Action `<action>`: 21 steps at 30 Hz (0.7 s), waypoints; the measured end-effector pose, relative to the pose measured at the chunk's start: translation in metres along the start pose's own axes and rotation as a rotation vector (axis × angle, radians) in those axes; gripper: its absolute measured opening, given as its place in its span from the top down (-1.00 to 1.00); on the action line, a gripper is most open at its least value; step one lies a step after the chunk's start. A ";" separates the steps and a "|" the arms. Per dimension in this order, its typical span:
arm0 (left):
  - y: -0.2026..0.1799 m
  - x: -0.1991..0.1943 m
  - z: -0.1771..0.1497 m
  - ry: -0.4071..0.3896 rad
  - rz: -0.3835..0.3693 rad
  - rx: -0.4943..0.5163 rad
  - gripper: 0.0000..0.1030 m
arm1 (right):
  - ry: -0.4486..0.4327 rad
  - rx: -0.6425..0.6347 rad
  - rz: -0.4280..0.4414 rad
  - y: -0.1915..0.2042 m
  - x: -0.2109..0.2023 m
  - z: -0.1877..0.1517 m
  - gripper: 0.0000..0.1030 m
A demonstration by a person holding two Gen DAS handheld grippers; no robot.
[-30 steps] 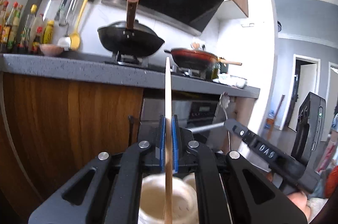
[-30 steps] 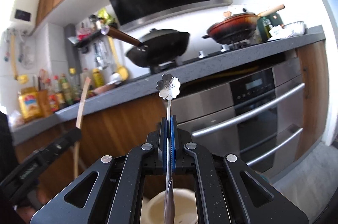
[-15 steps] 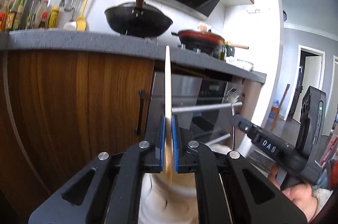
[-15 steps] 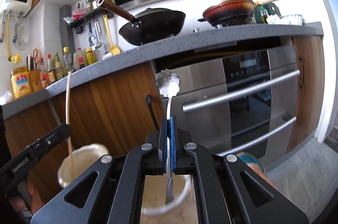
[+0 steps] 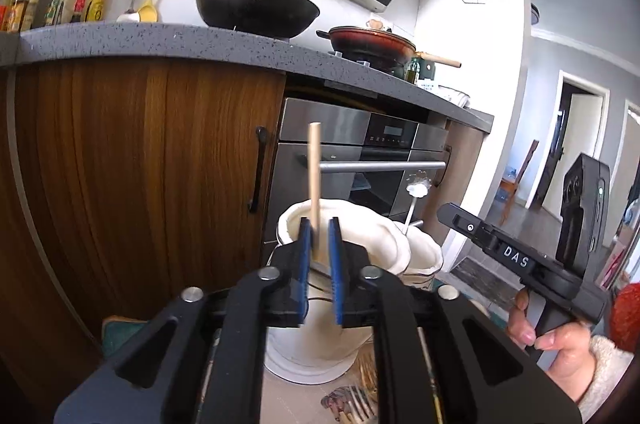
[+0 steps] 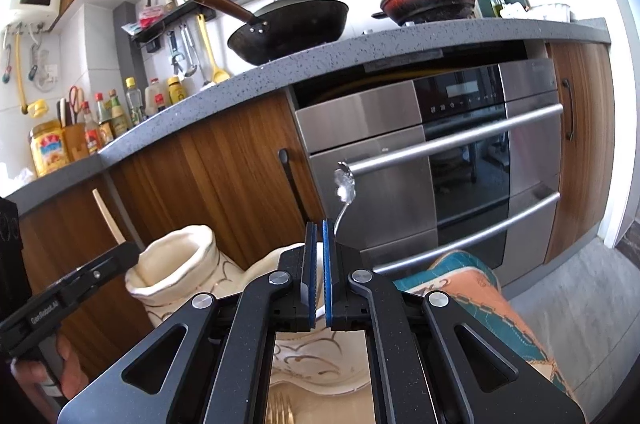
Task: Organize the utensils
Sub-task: 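Open both tools and withdraw from the ceramic holder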
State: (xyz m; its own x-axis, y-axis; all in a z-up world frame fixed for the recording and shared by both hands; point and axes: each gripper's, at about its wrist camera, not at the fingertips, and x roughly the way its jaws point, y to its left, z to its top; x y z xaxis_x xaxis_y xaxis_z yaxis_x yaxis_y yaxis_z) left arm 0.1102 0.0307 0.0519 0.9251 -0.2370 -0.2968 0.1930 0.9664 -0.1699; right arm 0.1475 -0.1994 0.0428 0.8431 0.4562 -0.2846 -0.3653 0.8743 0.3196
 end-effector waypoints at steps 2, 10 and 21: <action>-0.002 -0.004 0.000 -0.011 0.008 0.016 0.25 | 0.007 0.004 0.003 0.000 -0.002 -0.001 0.81; -0.005 -0.025 -0.005 -0.048 0.036 0.023 -0.47 | -0.021 -0.065 -0.017 0.006 -0.031 -0.012 -0.49; -0.008 -0.050 -0.041 0.039 0.123 0.059 -0.89 | -0.021 -0.087 -0.058 0.001 -0.070 -0.035 -0.90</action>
State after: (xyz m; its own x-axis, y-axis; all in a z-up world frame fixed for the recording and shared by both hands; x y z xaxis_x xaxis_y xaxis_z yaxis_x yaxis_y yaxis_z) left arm 0.0488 0.0308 0.0295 0.9296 -0.1194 -0.3486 0.0993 0.9922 -0.0751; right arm 0.0743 -0.2241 0.0312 0.8717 0.4016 -0.2808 -0.3476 0.9107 0.2233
